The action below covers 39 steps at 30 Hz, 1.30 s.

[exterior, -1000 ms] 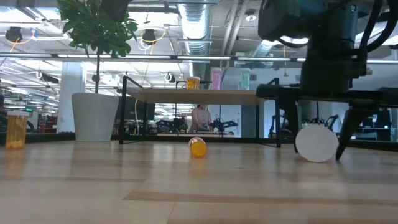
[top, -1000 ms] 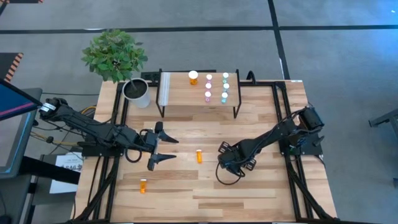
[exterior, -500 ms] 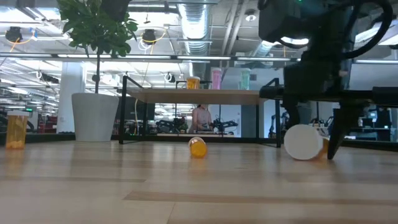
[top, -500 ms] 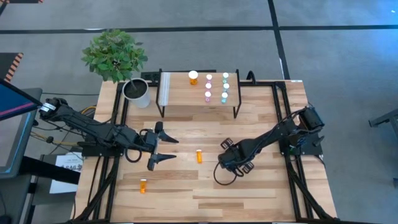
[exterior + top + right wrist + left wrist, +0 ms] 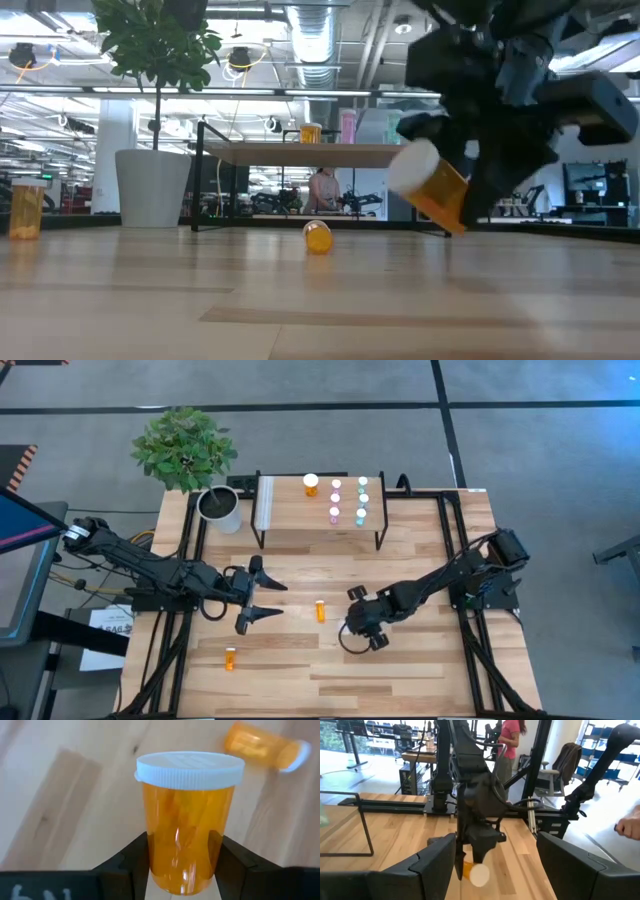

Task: Pick and place medicine bottles onto shelf by color
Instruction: Put the large orange pill bottle on the shelf aligned with the other large orange pill bottle

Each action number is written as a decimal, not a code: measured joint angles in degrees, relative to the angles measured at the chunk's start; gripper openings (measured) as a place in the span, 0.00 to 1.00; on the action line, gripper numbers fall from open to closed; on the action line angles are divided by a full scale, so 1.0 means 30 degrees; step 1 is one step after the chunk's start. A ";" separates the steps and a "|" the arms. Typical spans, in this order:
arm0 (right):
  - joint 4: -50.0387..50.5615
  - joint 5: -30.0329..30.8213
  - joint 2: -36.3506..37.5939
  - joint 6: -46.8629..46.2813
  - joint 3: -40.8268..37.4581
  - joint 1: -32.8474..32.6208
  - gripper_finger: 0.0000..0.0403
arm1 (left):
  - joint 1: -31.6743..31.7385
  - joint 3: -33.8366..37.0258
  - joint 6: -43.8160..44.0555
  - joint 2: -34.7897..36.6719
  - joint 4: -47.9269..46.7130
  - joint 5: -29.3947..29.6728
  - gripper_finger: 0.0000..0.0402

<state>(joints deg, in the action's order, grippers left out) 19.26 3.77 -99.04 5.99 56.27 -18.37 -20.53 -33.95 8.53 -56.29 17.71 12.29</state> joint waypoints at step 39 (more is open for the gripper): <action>-1.9763 0.1923 0.2963 -0.1864 -0.5368 0.1800 0.49 | 0.2802 -0.5779 -0.1673 -0.8796 -0.0390 -0.1021 0.91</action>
<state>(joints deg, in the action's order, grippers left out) -40.03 9.54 -90.15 0.40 40.16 -12.97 -12.13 -51.29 3.51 -82.68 16.53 9.23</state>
